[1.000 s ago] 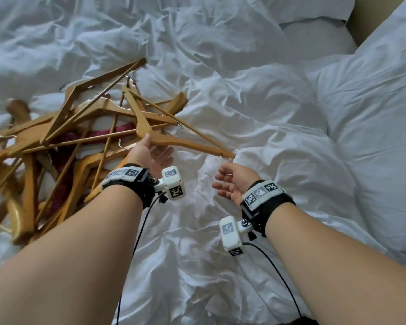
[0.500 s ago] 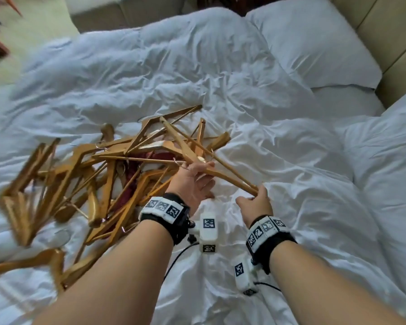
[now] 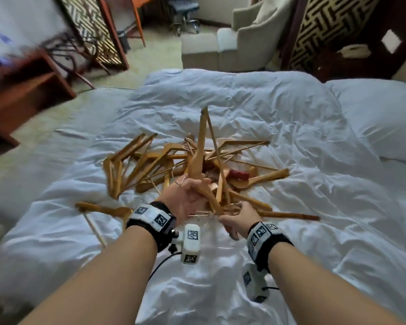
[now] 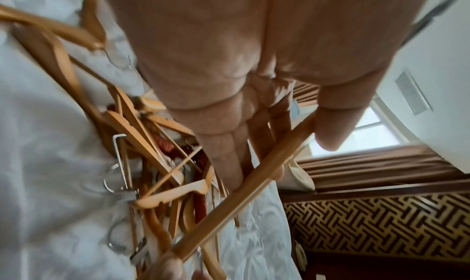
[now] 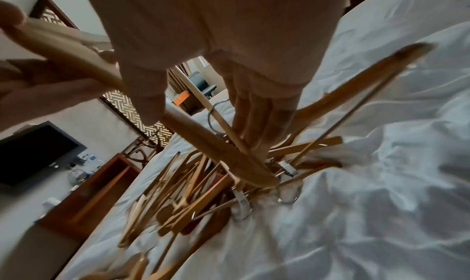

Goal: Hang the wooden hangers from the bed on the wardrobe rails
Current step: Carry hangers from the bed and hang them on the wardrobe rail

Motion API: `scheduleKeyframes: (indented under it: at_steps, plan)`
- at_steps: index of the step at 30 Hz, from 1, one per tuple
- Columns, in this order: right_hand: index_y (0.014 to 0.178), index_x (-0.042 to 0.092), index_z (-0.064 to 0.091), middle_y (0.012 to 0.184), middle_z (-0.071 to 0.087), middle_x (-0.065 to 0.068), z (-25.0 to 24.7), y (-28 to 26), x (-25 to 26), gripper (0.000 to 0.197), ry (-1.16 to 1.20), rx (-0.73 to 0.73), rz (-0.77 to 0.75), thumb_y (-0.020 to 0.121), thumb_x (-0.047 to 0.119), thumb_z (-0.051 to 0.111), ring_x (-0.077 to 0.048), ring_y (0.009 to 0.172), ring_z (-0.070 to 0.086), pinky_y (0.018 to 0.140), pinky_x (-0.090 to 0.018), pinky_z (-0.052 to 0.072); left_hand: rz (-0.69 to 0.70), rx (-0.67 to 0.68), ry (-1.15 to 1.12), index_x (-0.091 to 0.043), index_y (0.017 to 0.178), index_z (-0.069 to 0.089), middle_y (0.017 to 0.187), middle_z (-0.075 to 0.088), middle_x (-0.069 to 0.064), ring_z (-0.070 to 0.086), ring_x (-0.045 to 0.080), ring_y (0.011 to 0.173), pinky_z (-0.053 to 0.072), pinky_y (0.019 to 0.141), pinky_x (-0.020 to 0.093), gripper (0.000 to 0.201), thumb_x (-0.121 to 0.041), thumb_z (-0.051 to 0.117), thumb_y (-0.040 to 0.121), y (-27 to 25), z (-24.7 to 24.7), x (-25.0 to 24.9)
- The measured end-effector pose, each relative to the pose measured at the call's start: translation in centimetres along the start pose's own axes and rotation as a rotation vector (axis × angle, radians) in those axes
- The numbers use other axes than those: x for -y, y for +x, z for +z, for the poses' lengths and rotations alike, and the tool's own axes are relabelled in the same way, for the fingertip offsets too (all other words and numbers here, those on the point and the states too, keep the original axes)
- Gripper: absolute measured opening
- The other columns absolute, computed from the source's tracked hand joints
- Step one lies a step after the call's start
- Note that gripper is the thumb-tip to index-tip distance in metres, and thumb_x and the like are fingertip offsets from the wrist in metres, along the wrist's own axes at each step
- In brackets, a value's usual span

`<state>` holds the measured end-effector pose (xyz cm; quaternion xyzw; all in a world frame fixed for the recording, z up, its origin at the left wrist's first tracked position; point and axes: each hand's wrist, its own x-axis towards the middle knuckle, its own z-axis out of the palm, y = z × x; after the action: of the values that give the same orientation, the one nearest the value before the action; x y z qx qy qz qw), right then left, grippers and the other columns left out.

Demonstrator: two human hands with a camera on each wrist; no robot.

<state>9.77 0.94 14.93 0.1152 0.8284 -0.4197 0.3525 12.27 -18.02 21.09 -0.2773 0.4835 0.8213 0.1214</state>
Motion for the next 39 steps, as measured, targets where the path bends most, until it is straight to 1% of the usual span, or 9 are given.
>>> scheduleKeyframes:
  at_steps: [3,9,13,18,24,30,32,36,39]
  plan:
    - [0.144,0.015,0.032,0.108,0.059,0.001,2.5,-3.0,0.5,0.092,-0.085,0.053,-0.047,0.072,0.04,0.083,-0.007,0.078,0.06,0.051,-0.02,0.047,0.045,-0.055,-0.059,-0.003,0.118,0.064,0.12,0.071,0.018,0.067,0.035,0.109,0.051,0.101,0.05,0.026,-0.011,0.048,0.098,-3.4,-4.1,0.7]
    - [0.111,0.019,0.065,0.094,0.068,-0.001,8.9,-3.7,-3.8,0.039,-0.167,0.114,-0.077,0.075,0.028,0.077,-0.021,0.084,0.069,0.079,-0.043,0.061,0.042,-0.226,-0.087,-0.003,0.127,0.063,0.117,0.072,0.019,0.069,0.034,0.111,0.054,0.096,0.049,0.03,-0.017,0.049,0.104,-7.8,-10.3,6.7]
    - [0.096,0.025,0.072,0.083,0.07,-0.005,11.0,-2.8,-8.0,0.02,-0.181,0.139,-0.046,0.08,0.015,0.064,-0.025,0.079,0.071,0.075,-0.045,0.061,0.031,-0.284,-0.069,-0.005,0.124,0.062,0.118,0.071,0.018,0.07,0.035,0.107,0.057,0.091,0.048,0.025,-0.017,0.051,0.104,-8.2,-11.6,10.4]
    - [0.085,0.021,0.075,0.08,0.071,-0.009,11.5,-0.9,-9.8,0.029,-0.144,0.191,0.092,0.079,0.005,0.052,-0.025,0.072,0.07,0.067,-0.035,0.061,-0.026,-0.333,-0.004,-0.002,0.121,0.06,0.107,0.073,0.015,0.071,0.034,0.1,0.058,0.089,0.05,0.024,-0.017,0.049,0.106,-6.8,-12.2,13.1]
    - [0.091,0.01,0.068,0.086,0.067,-0.019,12.4,0.5,-10.3,0.025,-0.067,0.247,0.22,0.086,-0.002,0.046,-0.031,0.068,0.065,0.058,-0.036,0.056,-0.092,-0.341,0.014,-0.005,0.12,0.061,0.102,0.076,0.011,0.073,0.032,0.099,0.055,0.095,0.052,0.022,-0.018,0.049,0.106,-4.2,-12.6,15.3]
    - [0.111,0.035,0.062,0.08,0.067,-0.005,12.8,2.1,-10.6,0.041,-0.262,0.25,0.165,0.092,0.006,0.039,-0.023,0.063,0.063,0.06,-0.034,0.057,-0.182,-0.322,0.069,0.0,0.118,0.056,0.097,0.075,0.017,0.073,0.036,0.092,0.06,0.081,0.051,0.023,-0.018,0.05,0.106,-2.2,-13.6,15.5]
    - [0.123,0.045,0.053,0.094,0.068,-0.004,12.6,2.6,-10.5,0.051,-0.46,0.33,0.109,0.095,0.006,0.037,-0.024,0.077,0.067,0.065,-0.034,0.058,-0.224,-0.289,0.119,0.0,0.112,0.053,0.093,0.073,0.018,0.071,0.039,0.088,0.06,0.08,0.054,0.02,-0.018,0.049,0.106,-2.1,-14.1,15.4]
    - [0.144,0.03,0.044,0.133,0.059,-0.005,12.5,3.2,-10.2,0.051,-0.888,0.416,0.002,0.098,0.008,0.04,-0.023,0.11,0.061,0.086,-0.026,0.05,-0.266,-0.247,0.134,-0.001,0.113,0.053,0.093,0.071,0.019,0.07,0.039,0.088,0.059,0.083,0.056,0.02,-0.019,0.048,0.106,-2.6,-15.1,15.6]
    - [0.149,0.031,0.034,0.107,0.061,-0.002,12.6,2.7,-9.1,0.056,-0.892,0.404,-0.016,0.098,0.008,0.039,-0.015,0.075,0.057,0.057,-0.02,0.043,-0.246,-0.223,0.124,0.0,0.116,0.054,0.098,0.071,0.019,0.071,0.036,0.088,0.059,0.083,0.053,0.024,-0.021,0.048,0.106,-2.9,-15.6,15.4]
